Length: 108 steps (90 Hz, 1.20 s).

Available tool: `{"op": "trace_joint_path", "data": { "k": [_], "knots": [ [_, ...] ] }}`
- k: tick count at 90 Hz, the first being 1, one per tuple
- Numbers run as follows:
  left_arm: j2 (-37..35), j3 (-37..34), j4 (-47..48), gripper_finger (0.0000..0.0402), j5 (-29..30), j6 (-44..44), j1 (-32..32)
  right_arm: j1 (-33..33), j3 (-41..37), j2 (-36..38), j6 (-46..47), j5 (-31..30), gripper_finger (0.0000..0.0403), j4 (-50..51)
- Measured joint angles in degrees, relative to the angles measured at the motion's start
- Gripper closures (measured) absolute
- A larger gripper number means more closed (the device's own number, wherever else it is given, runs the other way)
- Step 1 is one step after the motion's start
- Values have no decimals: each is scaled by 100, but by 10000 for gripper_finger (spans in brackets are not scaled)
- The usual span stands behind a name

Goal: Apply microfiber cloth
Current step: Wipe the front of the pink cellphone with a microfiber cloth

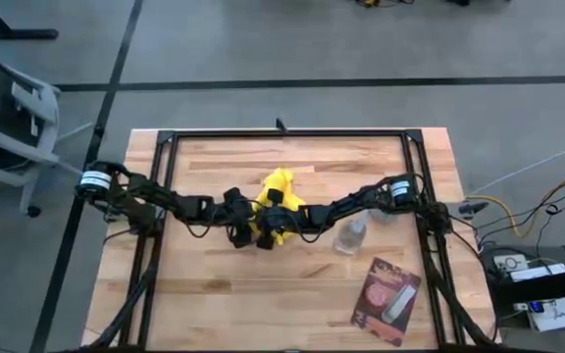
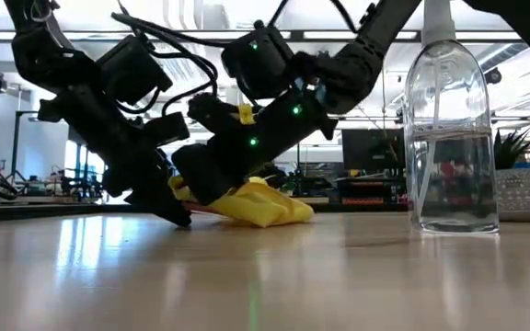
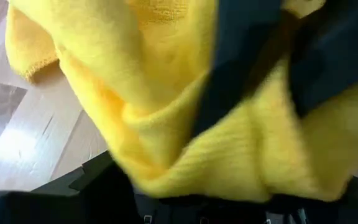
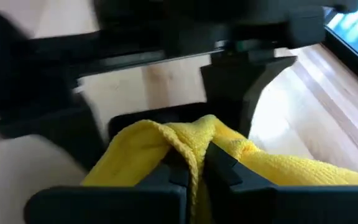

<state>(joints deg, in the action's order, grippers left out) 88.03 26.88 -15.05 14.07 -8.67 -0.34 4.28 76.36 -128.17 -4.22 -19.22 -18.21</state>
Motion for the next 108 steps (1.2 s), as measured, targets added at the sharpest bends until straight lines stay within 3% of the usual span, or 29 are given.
{"op": "trace_joint_path", "data": {
  "k": [31,44,78,108],
  "knots": [
    [-4,21,137,87,35,71,0,352,-37,352,120,-1402,403,2161],
    [-9,19,156,87,56,70,1,338,-65,351,310,-1693,403,2376],
    [-11,8,146,87,76,44,0,-59,-99,129,5,-1744,403,836],
    [-9,8,98,87,15,82,-2,-138,50,-160,-202,-1139,403,-333]
  ]
}}
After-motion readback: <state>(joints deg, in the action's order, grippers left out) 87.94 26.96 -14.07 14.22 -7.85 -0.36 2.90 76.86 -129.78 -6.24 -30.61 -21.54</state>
